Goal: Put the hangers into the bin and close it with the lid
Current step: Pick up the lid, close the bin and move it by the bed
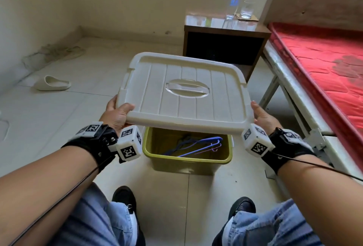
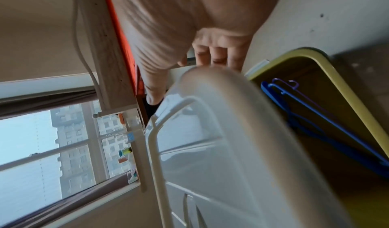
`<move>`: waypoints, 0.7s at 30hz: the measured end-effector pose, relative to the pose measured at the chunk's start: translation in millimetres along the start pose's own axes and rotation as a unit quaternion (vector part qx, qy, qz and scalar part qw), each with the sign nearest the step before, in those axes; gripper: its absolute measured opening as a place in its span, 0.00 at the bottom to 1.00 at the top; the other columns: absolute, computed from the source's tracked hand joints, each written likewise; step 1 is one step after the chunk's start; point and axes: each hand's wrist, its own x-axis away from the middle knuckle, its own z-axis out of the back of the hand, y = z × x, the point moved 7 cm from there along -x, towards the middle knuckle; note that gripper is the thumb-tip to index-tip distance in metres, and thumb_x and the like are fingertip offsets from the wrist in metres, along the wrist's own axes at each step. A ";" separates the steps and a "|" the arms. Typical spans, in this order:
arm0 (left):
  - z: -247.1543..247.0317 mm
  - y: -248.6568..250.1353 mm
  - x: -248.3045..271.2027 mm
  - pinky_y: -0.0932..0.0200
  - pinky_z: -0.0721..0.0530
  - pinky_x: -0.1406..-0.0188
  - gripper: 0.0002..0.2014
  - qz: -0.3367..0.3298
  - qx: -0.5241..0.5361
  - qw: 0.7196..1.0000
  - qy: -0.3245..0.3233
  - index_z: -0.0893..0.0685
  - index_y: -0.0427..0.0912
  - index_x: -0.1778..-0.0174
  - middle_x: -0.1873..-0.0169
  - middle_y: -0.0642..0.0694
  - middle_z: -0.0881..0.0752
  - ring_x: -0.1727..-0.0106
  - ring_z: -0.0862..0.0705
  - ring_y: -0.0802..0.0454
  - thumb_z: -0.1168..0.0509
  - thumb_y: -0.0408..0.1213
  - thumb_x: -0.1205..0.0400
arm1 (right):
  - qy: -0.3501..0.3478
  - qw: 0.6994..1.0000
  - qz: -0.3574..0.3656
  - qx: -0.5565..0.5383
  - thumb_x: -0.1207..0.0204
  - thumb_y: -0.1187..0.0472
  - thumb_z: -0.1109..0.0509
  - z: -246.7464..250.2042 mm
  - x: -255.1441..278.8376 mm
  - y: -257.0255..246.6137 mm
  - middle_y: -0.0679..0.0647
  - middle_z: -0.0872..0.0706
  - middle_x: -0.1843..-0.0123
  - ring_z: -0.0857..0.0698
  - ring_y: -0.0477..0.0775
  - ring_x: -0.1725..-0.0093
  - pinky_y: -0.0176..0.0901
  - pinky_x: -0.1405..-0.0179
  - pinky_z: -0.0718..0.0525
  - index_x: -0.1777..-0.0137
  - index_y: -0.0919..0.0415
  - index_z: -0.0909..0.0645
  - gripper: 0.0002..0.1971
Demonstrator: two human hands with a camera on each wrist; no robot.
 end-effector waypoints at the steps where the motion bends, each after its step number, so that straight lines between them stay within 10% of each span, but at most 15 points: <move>1: -1.7 -1.2 -2.3 0.65 0.20 0.87 0.34 0.001 -0.008 1.000 -0.007 0.33 0.56 0.21 0.39 0.38 0.19 0.64 0.18 0.46 0.33 0.31 0.22 | -0.011 1.000 -0.002 0.022 0.38 0.41 0.21 -1.7 -1.2 -3.2 0.59 0.13 0.40 0.12 0.62 0.46 0.59 0.47 0.13 0.39 0.59 0.18 0.31; 6: -16.2 -5.6 -13.6 0.65 0.19 0.85 0.34 0.016 0.005 1.000 -0.023 0.32 0.57 0.21 0.45 0.41 0.17 0.64 0.18 0.46 0.34 0.29 0.22 | -0.025 0.998 0.039 0.051 0.22 0.63 0.31 -6.7 -10.7 -17.9 0.54 0.16 0.37 0.14 0.50 0.55 0.37 0.78 0.17 0.25 0.55 0.26 0.24; 14: -29.1 -12.5 -44.9 0.63 0.18 0.85 0.20 0.054 -0.024 0.998 -0.019 0.20 0.36 0.37 0.52 0.39 0.13 0.64 0.15 0.46 0.27 0.39 0.23 | -0.014 0.997 0.015 0.074 0.21 0.64 0.34 1.2 -50.4 -5.7 0.54 0.15 0.39 0.14 0.52 0.54 0.44 0.71 0.19 0.26 0.52 0.25 0.22; 18: -29.6 -35.2 -79.3 0.43 0.11 0.47 0.22 0.065 -0.057 0.996 -0.003 0.21 0.40 0.32 0.42 0.39 0.12 0.52 0.13 0.42 0.29 0.44 0.21 | -0.027 0.996 -0.012 0.082 0.19 0.66 0.37 -4.8 -77.1 18.3 0.57 0.14 0.41 0.14 0.53 0.56 0.45 0.69 0.20 0.28 0.56 0.24 0.20; 21: -30.1 -58.1 -106.2 0.40 0.16 0.37 0.16 0.077 -0.095 0.992 0.013 0.20 0.47 0.37 0.43 0.41 0.11 0.46 0.12 0.42 0.30 0.44 0.20 | -0.013 0.995 -0.024 0.091 0.19 0.67 0.37 -6.7 -103.8 39.2 0.57 0.15 0.37 0.14 0.54 0.53 0.46 0.67 0.19 0.27 0.56 0.25 0.21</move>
